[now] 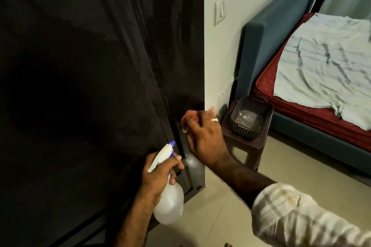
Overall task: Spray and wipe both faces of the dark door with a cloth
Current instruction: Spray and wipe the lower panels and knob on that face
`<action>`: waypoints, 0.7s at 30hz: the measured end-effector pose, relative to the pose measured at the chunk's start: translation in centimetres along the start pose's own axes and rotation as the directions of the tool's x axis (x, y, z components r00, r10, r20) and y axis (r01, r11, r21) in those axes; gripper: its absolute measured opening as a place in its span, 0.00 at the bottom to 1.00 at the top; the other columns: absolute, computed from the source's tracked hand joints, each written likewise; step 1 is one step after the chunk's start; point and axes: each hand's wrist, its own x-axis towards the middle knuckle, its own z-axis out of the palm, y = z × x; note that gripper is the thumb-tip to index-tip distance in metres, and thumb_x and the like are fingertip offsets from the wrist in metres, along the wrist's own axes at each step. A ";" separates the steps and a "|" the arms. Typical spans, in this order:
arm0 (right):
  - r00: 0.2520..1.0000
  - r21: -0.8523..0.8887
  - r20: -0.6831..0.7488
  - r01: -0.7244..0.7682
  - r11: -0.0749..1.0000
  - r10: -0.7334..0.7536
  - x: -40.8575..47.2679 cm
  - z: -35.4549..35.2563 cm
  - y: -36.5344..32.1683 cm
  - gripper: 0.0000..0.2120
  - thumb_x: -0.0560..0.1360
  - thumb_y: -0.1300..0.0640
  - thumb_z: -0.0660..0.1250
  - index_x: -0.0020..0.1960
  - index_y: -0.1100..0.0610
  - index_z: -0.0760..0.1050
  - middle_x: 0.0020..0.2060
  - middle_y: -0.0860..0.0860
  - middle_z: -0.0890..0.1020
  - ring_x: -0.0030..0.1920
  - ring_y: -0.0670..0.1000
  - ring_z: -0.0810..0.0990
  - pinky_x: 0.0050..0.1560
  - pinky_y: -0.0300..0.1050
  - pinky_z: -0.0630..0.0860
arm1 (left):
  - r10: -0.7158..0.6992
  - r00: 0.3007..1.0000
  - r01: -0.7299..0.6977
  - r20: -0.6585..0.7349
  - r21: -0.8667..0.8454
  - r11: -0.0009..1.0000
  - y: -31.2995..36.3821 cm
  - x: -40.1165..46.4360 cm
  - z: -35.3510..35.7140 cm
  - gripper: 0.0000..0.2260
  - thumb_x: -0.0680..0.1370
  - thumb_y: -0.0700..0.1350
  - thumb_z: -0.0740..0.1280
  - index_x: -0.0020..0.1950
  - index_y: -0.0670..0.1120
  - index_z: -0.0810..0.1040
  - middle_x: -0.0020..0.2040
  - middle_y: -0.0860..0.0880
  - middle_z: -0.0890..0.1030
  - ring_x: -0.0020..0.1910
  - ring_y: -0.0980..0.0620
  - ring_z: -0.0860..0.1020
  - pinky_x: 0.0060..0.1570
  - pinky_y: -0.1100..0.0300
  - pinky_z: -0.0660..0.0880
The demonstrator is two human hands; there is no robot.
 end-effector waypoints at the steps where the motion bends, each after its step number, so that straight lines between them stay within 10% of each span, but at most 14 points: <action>1: 0.994 -0.144 0.035 0.110 0.983 -0.106 0.0 0.3 -0.1 0.24 0.80 0.48 0.62 0.75 0.49 0.74 0.69 0.59 0.72 0.65 0.64 0.73 0.58 0.61 0.76 | 0.009 1.000 -0.009 -0.008 0.005 1.000 0.1 0.1 -0.2 0.10 0.79 0.36 0.73 0.56 0.45 0.76 0.37 0.43 0.85 0.25 0.50 0.72 0.31 0.56 0.71; 7: 0.881 -0.357 0.278 0.466 0.810 -0.384 1.1 -0.2 2.0 0.32 0.79 0.46 0.67 0.81 0.47 0.64 0.74 0.64 0.69 0.69 0.74 0.72 0.60 0.71 0.77 | 0.071 0.996 -0.070 -0.046 0.030 0.997 1.1 0.7 -1.7 0.06 0.79 0.37 0.73 0.51 0.46 0.78 0.36 0.45 0.85 0.24 0.51 0.72 0.31 0.56 0.72; 11: 0.952 0.231 0.264 -0.217 0.948 0.154 0.7 0.9 3.6 0.35 0.75 0.43 0.73 0.80 0.43 0.65 0.63 0.53 0.81 0.56 0.56 0.82 0.58 0.51 0.80 | 0.092 0.995 -0.092 -0.035 0.000 0.996 1.5 0.6 -2.0 0.05 0.79 0.36 0.73 0.49 0.45 0.79 0.36 0.44 0.84 0.24 0.52 0.72 0.29 0.57 0.71; 14: 0.785 0.571 0.437 -0.619 0.539 0.438 -3.5 4.5 0.9 0.10 0.80 0.53 0.71 0.60 0.42 0.82 0.43 0.51 0.88 0.41 0.56 0.87 0.44 0.51 0.84 | 0.081 0.996 -0.082 -0.048 -0.019 0.996 1.1 0.6 -2.7 0.06 0.79 0.36 0.73 0.52 0.43 0.79 0.38 0.41 0.85 0.24 0.51 0.72 0.29 0.57 0.71; 18: 0.598 0.742 0.625 -0.655 -0.143 0.502 -3.0 5.4 -1.3 0.15 0.77 0.74 0.64 0.58 0.63 0.82 0.48 0.63 0.87 0.42 0.61 0.87 0.44 0.55 0.86 | 0.080 0.996 -0.080 -0.043 0.012 0.997 0.5 0.5 -3.9 0.05 0.79 0.36 0.73 0.54 0.41 0.79 0.40 0.37 0.85 0.24 0.52 0.72 0.28 0.57 0.72; 21: 0.522 0.727 0.656 -0.631 -0.271 0.545 -0.7 3.3 0.3 0.13 0.79 0.73 0.64 0.55 0.62 0.83 0.43 0.61 0.85 0.34 0.53 0.83 0.31 0.44 0.80 | 0.094 0.994 -0.093 -0.048 0.023 0.995 0.5 0.6 -4.4 0.07 0.79 0.36 0.73 0.55 0.42 0.79 0.39 0.40 0.85 0.24 0.52 0.73 0.28 0.57 0.72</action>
